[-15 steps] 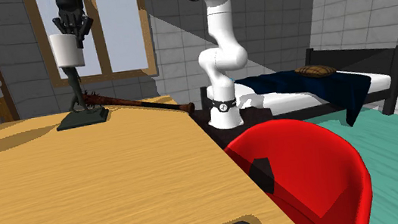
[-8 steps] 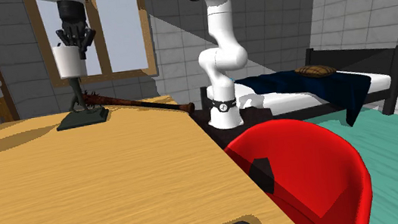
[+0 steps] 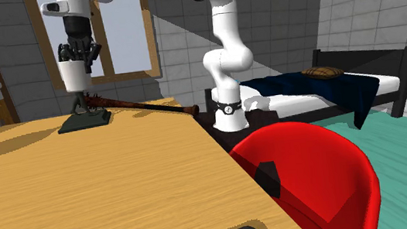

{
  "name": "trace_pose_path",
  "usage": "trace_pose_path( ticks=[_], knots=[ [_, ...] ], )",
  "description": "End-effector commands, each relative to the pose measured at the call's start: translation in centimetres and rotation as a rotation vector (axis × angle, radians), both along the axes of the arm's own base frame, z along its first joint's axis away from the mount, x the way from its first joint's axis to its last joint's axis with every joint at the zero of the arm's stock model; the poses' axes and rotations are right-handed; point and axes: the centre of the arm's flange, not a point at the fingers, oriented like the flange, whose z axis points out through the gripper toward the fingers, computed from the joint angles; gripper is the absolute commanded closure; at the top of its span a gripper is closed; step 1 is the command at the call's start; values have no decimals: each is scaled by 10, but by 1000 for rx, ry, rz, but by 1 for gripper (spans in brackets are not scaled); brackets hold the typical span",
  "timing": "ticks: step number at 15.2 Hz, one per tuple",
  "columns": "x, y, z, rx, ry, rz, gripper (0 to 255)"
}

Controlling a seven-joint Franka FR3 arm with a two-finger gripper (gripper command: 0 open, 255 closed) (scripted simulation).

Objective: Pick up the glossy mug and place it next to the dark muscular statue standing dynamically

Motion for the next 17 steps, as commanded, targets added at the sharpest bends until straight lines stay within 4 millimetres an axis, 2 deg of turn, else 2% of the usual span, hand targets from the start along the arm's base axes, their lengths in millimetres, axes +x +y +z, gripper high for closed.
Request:
trace_pose_path(
  ticks=[1, 17],
  knots=[
    [0, 0, -10, -1, -1, 0, 255],
    [0, 0, -95, -1, -1, 0, 255]
  ],
)
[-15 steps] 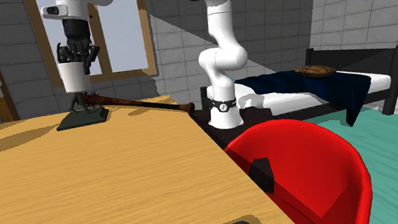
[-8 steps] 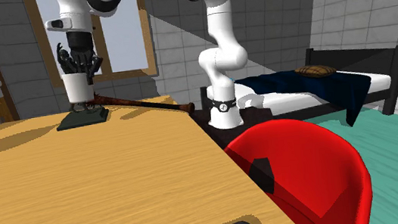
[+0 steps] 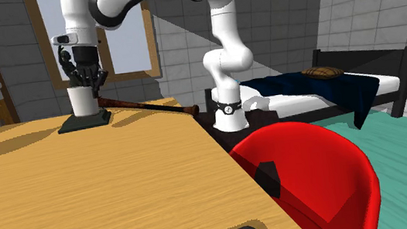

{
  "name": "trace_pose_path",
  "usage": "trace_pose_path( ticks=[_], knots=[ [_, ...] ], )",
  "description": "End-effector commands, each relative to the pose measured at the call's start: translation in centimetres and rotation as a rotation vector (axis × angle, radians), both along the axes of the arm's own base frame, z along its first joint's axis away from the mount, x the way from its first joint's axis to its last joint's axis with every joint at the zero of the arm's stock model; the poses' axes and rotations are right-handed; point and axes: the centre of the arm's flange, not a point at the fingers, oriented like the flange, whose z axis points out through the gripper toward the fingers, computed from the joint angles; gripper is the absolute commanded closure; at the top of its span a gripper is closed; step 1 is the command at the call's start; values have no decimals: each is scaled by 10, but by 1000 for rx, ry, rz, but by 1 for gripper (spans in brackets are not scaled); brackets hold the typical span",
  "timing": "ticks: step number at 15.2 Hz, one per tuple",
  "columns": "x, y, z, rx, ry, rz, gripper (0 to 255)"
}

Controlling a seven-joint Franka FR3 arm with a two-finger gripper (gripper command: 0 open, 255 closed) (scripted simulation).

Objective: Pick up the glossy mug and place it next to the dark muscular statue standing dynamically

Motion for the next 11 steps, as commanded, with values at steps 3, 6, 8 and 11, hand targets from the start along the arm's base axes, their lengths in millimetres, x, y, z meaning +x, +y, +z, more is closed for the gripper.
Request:
trace_pose_path(
  ticks=[3, 6, 8, 11],
  knots=[
    [0, -1, -21, -1, -1, 0, 255],
    [0, -1, -37, -1, -1, 0, 255],
    [0, -1, -48, -1, -1, 0, 255],
    [0, -1, -64, -1, -1, 0, 255]
  ],
)
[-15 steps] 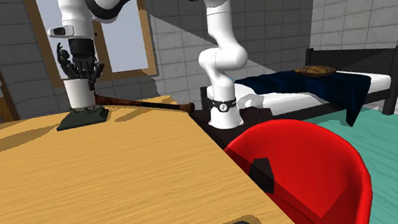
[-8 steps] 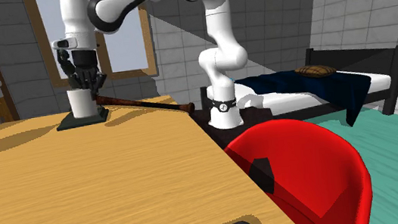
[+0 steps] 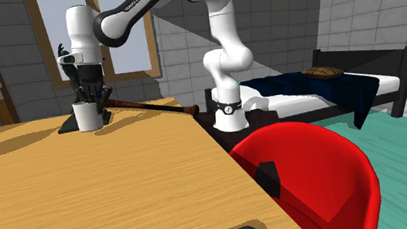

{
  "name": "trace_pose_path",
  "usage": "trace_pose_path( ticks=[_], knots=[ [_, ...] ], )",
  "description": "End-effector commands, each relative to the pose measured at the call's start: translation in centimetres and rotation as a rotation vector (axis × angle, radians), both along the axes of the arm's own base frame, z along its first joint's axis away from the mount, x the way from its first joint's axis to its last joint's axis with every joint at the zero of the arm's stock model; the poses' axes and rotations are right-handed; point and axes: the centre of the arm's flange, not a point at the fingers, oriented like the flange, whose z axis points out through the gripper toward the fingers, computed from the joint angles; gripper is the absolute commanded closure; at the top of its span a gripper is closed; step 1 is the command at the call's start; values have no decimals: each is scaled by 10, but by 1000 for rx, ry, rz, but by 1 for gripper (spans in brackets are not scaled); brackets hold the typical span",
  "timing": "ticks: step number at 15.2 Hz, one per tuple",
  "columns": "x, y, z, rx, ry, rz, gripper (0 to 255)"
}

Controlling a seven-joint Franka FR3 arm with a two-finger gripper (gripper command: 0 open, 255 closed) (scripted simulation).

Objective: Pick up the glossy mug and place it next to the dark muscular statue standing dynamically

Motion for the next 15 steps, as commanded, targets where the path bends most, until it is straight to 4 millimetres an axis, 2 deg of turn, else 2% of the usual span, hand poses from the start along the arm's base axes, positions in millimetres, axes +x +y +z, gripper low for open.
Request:
trace_pose_path(
  ticks=[1, 3, 10, 11, 15],
  knots=[
    [1, -1, -10, -1, -1, 0, 255],
    [1, -1, -18, -1, -1, 0, 255],
    [1, -1, -18, -1, -1, 0, 255],
    [1, -1, -18, -1, -1, 0, 0],
    [0, -1, -18, -1, -1, 0, 0]
  ],
)
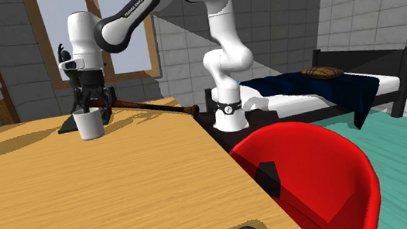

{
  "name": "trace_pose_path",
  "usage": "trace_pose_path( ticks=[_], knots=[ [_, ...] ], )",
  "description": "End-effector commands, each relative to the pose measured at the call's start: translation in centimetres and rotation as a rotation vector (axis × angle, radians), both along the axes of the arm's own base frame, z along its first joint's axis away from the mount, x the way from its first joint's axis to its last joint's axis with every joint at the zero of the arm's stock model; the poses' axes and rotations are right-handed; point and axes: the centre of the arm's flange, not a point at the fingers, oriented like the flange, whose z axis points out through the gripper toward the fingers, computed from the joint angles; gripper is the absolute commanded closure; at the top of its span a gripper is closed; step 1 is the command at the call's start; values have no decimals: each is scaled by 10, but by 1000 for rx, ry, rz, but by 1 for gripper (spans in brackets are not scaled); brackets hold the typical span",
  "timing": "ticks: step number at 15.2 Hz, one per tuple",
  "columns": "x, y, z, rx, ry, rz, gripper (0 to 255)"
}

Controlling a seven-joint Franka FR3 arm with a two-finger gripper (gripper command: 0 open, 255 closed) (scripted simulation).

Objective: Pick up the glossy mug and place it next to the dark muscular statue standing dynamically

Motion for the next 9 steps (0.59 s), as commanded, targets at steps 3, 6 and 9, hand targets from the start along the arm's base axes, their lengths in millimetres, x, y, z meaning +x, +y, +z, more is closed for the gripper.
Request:
trace_pose_path(
  ticks=[3, 6, 9],
  knots=[
    [-2, 2, 26, 0, 0, 0, 0],
    [-3, 3, 50, 0, 0, 0, 0],
    [-3, 3, 50, 0, 0, 0, 0]
  ],
)
